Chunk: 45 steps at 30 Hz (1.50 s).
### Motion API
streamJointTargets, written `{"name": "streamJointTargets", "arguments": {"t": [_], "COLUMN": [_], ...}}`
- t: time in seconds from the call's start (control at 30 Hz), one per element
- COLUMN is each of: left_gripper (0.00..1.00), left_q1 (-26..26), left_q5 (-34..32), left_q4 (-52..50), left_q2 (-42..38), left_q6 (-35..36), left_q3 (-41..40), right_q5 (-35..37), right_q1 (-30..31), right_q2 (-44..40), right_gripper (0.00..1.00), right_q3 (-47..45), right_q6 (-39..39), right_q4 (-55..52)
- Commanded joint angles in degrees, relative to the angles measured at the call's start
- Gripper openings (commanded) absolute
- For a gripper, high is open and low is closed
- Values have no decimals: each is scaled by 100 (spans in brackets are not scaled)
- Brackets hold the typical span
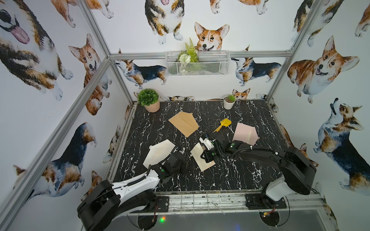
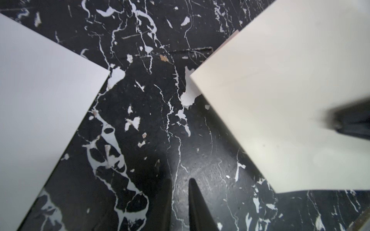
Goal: Take the letter paper out of the envelope
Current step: Unfold the letter paper at the center of the board.
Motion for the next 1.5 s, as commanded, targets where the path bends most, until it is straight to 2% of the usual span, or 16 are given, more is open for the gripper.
{"name": "streamJointTargets", "arguments": {"t": [0.0,0.17,0.33,0.47,0.67,0.87,1.03,1.17,1.47], "left_gripper": [18,15,12,11,9,8,7,6,3], "left_q1": [-4,0,9,26,127,441,897,963,971], "left_q5": [-210,-377,-423,-363,-177,82,909,1323,1783], "left_q4": [-66,-63,130,206,311,332,645,669,812], "left_q2": [-179,-440,-515,-367,-110,-184,49,421,741], "left_q6": [18,55,57,90,235,382,400,511,556], "left_q3": [1,-125,-212,-109,101,236,352,647,876], "right_q5": [1222,2304,2731,2961,3626,3911,3729,3615,4543], "right_q1": [4,76,311,597,1284,1827,1849,1920,2740], "right_q2": [-401,-1307,-2109,-2284,-2005,-1825,-1635,-1234,-272], "right_gripper": [0,0,0,0,0,0,0,0,0], "right_q3": [23,-510,-1174,-1467,-1540,-1890,-2277,-2296,-2106], "right_q6": [-962,-1654,-2223,-2740,-3501,-3946,-3924,-3733,-3842], "right_q4": [-960,-906,-247,193,513,1170,1819,2028,2541]}}
